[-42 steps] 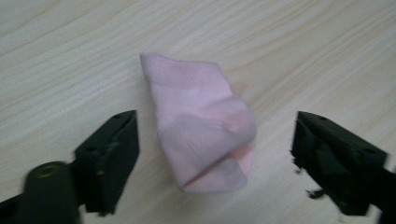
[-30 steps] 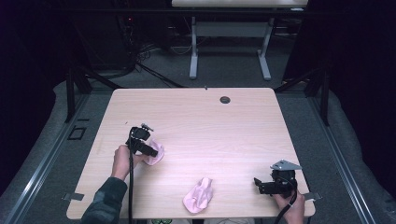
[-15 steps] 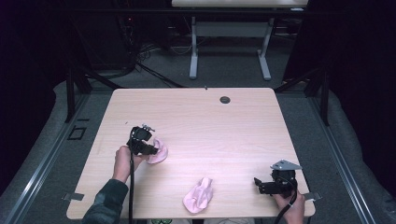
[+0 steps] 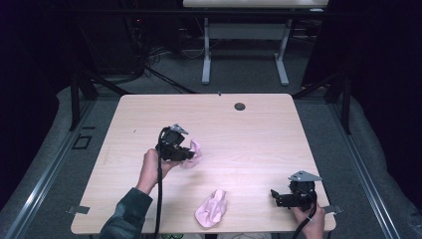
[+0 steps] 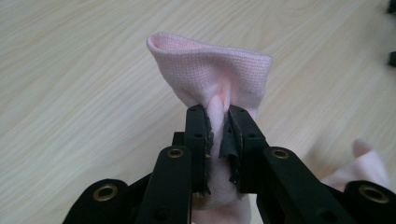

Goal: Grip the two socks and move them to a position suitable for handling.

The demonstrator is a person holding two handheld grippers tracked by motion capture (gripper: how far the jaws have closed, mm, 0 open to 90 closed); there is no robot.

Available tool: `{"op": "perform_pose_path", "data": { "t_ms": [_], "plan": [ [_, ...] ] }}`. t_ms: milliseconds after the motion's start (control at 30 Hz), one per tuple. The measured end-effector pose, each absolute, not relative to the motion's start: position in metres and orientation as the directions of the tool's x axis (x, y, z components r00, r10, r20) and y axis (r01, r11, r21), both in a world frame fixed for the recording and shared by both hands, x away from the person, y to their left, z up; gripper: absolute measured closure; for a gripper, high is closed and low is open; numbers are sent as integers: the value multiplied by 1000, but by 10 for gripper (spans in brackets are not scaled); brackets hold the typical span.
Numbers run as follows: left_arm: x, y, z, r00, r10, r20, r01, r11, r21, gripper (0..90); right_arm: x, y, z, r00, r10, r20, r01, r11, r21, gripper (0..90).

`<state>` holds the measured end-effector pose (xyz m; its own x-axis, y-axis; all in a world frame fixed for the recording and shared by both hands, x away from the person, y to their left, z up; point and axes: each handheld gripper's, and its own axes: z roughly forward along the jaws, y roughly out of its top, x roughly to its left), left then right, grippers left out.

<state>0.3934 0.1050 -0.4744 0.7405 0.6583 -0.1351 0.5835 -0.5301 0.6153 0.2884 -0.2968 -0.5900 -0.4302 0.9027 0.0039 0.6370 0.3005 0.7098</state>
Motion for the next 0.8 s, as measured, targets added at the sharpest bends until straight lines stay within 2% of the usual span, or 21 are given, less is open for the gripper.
{"op": "perform_pose_path", "data": {
  "t_ms": [133, 333, 633, 700, 733, 767, 800],
  "plan": [
    [392, 84, -476, 768, 621, -156, 569, -548, 613, 790, 288, -297, -590, -430, 903, 4, 637, 300, 710, 0],
    [403, 49, -513, 773, 600, -205, 600, -588, 542, 787, 288, -297, -590, -430, 903, 4, 637, 300, 710, 0],
    [411, 39, -552, 758, 606, -241, 635, -602, 485, 764, 288, -296, -590, -427, 904, 2, 635, 298, 713, 2],
    [412, 40, -553, 756, 606, -247, 636, -593, 494, 694, 288, -296, -590, -427, 904, 4, 635, 296, 714, 2],
    [414, 42, -553, 759, 598, -257, 632, -586, 507, 694, 288, -296, -590, -426, 905, 5, 634, 295, 715, 3],
    [415, 45, -553, 753, 598, -274, 640, -570, 515, 533, 288, -296, -590, -427, 904, 4, 636, 297, 712, 6],
    [415, 47, -553, 746, 608, -271, 646, -564, 514, 455, 288, -297, -590, -427, 904, 3, 635, 297, 713, 11]
  ]
}}
